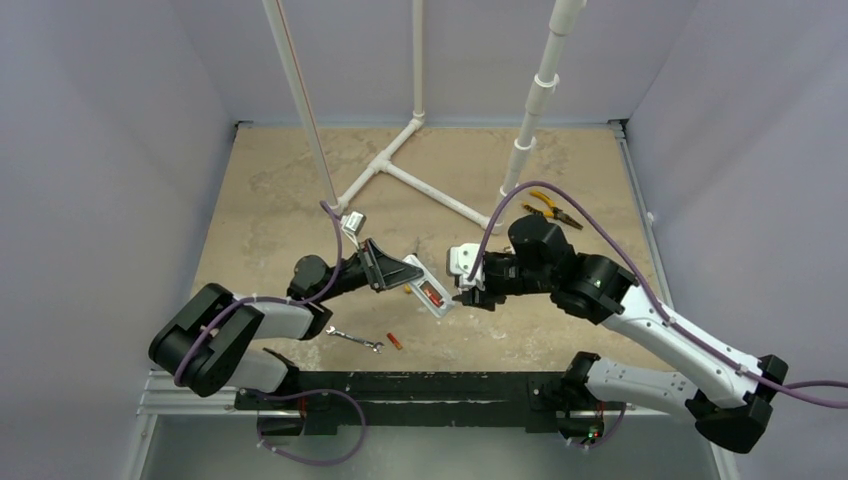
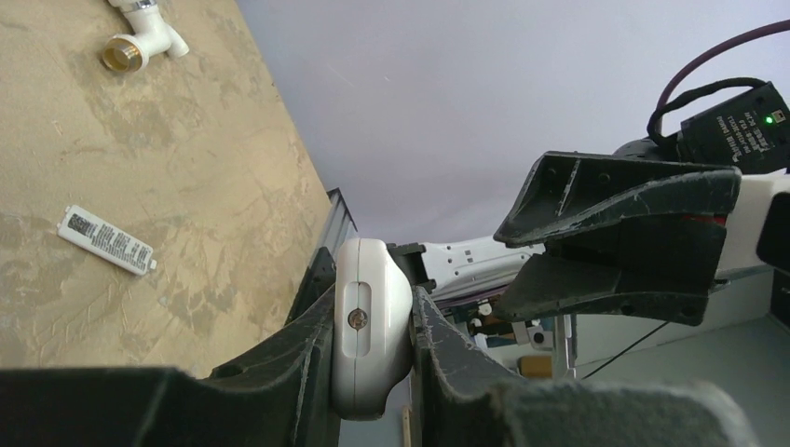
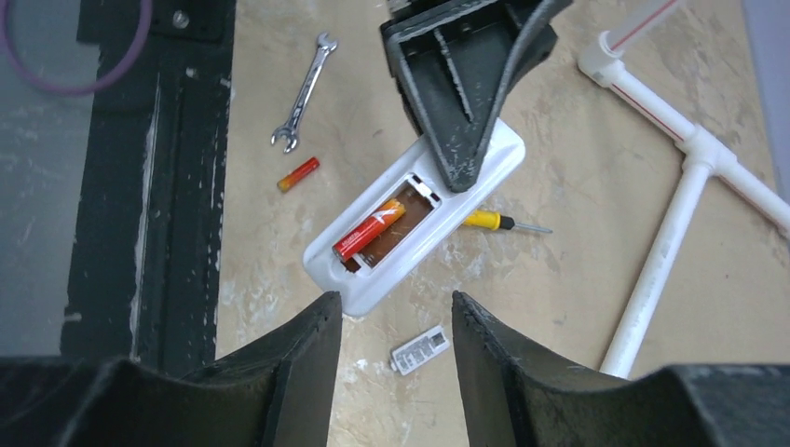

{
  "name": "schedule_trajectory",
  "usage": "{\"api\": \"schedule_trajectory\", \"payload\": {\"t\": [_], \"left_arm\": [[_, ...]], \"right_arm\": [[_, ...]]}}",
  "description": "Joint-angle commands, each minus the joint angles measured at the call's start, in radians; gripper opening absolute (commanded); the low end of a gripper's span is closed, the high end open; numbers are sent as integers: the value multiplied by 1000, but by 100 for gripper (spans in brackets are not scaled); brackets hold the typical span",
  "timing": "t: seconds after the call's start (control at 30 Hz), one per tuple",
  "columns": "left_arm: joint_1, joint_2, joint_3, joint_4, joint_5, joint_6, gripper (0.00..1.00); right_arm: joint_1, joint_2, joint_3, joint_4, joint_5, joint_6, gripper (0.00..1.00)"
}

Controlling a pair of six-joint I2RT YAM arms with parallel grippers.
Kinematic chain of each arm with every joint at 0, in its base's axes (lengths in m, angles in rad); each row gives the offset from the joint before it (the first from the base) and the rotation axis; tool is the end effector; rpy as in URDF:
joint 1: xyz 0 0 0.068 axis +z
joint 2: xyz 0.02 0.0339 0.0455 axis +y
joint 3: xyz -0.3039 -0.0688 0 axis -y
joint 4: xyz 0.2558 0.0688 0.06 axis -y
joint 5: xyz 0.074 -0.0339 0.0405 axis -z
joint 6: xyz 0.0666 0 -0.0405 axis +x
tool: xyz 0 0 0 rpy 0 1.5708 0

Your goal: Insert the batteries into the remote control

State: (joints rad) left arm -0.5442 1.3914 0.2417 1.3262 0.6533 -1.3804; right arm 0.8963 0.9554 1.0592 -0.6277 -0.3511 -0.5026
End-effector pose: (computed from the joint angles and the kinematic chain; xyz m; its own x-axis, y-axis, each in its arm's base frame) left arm 0.1929 -0.1641 0.2259 -0.8779 -0.3801 -0.2911 0.3222 -0.0193 -0.9465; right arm 0.1139 0.1791 0.3795 0.1691 -0.5128 -0.8417 -0.9562 0.1219 -0.2663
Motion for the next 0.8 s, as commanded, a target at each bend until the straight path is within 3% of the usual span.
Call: {"api": "schedule_trajectory", "payload": {"t": [0.0, 0.23, 0.37, 0.77], "left_arm": [[-4, -30, -20, 97, 27, -23, 0], [-22, -19, -28, 97, 37, -20, 0], [-34, -11, -21, 97, 44, -19, 0], [-47, -3, -12, 97, 51, -12, 0]], "right_arm": [[-1, 18, -12, -86, -116, -242, 44], [0, -13, -89, 5, -275, -336, 36], [0, 41, -77, -12, -339, -366, 36], [1, 130, -61, 26, -385, -365, 33]]}}
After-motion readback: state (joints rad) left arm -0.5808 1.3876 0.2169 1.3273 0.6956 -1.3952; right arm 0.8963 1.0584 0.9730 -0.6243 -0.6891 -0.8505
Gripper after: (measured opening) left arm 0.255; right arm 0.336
